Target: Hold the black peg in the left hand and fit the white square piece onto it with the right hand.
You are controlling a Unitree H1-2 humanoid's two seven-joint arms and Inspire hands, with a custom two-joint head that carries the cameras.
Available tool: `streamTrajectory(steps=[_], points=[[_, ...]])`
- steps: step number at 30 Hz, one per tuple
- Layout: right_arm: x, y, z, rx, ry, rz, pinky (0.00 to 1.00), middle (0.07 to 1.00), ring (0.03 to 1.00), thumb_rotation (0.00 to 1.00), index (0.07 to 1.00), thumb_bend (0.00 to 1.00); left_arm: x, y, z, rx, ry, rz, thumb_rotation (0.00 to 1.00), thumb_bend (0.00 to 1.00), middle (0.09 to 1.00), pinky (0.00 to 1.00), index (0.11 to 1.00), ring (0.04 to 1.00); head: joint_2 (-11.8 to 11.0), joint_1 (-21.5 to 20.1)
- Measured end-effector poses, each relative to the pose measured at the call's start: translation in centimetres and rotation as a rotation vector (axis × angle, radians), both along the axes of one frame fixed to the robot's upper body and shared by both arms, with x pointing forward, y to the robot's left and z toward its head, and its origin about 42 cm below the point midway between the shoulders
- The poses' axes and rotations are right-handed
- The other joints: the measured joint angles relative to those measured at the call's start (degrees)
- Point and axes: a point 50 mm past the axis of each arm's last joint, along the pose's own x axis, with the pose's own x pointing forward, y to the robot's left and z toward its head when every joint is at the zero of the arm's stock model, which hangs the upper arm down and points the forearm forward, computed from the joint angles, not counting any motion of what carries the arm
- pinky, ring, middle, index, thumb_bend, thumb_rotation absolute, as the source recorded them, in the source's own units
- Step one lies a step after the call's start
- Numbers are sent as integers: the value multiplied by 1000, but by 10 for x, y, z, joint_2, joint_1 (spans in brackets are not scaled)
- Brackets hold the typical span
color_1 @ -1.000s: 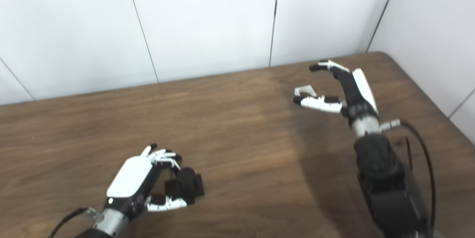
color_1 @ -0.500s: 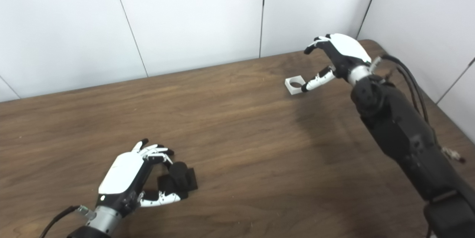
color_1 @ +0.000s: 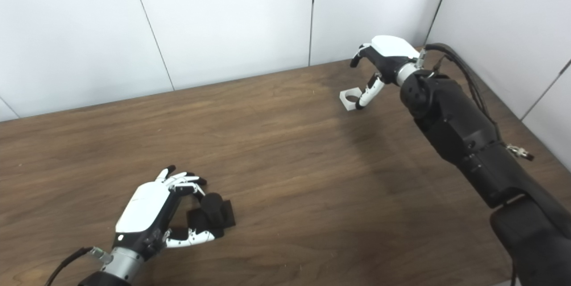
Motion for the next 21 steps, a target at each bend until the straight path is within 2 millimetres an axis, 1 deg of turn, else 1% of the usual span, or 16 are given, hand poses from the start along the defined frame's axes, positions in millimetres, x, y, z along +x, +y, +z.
streamTrajectory(steps=[4, 10, 15, 17, 21], points=[[6, -3, -5, -4, 22, -20, 1000, 918, 992, 157, 730, 862, 0, 1, 0, 3, 4, 1, 56, 524, 762, 1000, 483, 854, 0, 3], [9, -14, -15, -8, 57, -61, 1000, 911, 982, 177, 717, 855, 0, 1, 0, 5, 3, 1, 56, 524, 758, 1000, 483, 847, 0, 2], [11, -18, -21, -30, 66, -65, 972, 897, 962, 177, 697, 848, 0, 1, 0, 6, 2, 2, 56, 524, 760, 1000, 483, 848, 1, 4], [11, -17, -23, -42, 70, -65, 971, 897, 963, 170, 694, 845, 0, 1, 0, 7, 2, 1, 56, 524, 760, 1000, 483, 848, 2, 3], [11, -13, -26, -51, 76, -57, 976, 899, 971, 188, 683, 843, 0, 1, 0, 7, 1, 0, 56, 524, 761, 1000, 483, 849, 2, 2]])
